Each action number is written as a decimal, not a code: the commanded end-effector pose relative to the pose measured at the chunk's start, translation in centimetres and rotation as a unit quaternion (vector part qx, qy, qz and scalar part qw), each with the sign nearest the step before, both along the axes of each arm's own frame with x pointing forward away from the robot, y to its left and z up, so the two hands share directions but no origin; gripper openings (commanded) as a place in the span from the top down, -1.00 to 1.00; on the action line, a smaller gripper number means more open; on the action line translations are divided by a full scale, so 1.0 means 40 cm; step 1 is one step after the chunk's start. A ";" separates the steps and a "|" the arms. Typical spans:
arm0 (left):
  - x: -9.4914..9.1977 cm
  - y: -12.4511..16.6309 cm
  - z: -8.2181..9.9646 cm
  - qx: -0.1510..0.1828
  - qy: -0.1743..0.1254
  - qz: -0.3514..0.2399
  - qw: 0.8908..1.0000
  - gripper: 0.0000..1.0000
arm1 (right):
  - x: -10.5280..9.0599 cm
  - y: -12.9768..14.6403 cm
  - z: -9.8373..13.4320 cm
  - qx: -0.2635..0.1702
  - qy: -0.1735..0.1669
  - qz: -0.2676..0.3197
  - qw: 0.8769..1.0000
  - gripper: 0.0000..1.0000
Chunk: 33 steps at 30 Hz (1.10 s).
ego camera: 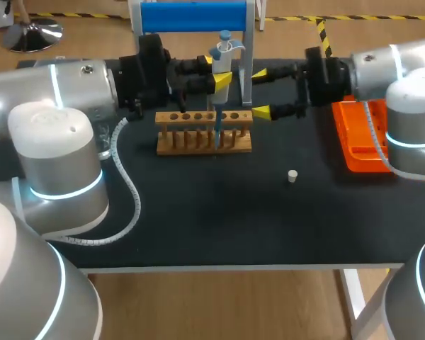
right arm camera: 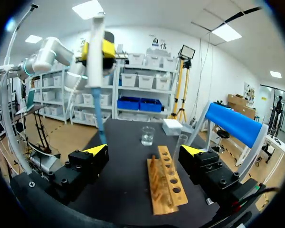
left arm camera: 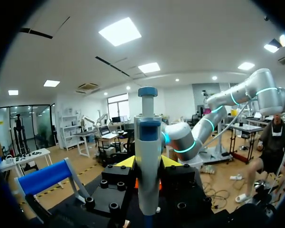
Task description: Invert the test tube, pick up the pipette, mount the tip to pipette, aspirate from beaker and dispense into the tube, eject the tip, return the pipette, and cap with the stopper.
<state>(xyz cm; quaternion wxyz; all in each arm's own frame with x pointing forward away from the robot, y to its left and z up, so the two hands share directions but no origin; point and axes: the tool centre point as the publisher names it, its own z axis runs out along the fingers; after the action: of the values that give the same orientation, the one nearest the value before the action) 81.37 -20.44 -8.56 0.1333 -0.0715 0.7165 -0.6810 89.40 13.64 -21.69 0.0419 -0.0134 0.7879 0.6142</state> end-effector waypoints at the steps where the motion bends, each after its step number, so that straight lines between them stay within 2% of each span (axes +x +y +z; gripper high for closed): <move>1: -0.001 0.001 -0.002 -0.001 -0.001 0.000 1.000 1.00 | -0.054 -0.072 0.045 0.018 0.005 -0.003 1.000 -1.00; 9: -0.001 0.001 -0.002 -0.001 -0.001 0.000 1.000 1.00 | -0.115 -0.065 0.097 0.052 0.009 0.025 0.998 -1.00; 17: -0.001 0.001 -0.002 -0.001 -0.001 0.000 1.000 1.00 | -0.180 -0.024 0.143 0.084 0.015 0.055 0.995 -1.00; 33: -0.001 0.001 -0.002 -0.001 -0.001 0.000 1.000 1.00 | -0.213 0.070 0.180 0.118 0.028 0.064 0.991 -1.00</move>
<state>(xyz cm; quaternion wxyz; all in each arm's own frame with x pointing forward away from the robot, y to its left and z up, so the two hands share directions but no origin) 81.37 -20.44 -8.56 0.1333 -0.0715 0.7165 -0.6810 80.81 15.74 -14.44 -0.0193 -0.0421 0.7097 0.7030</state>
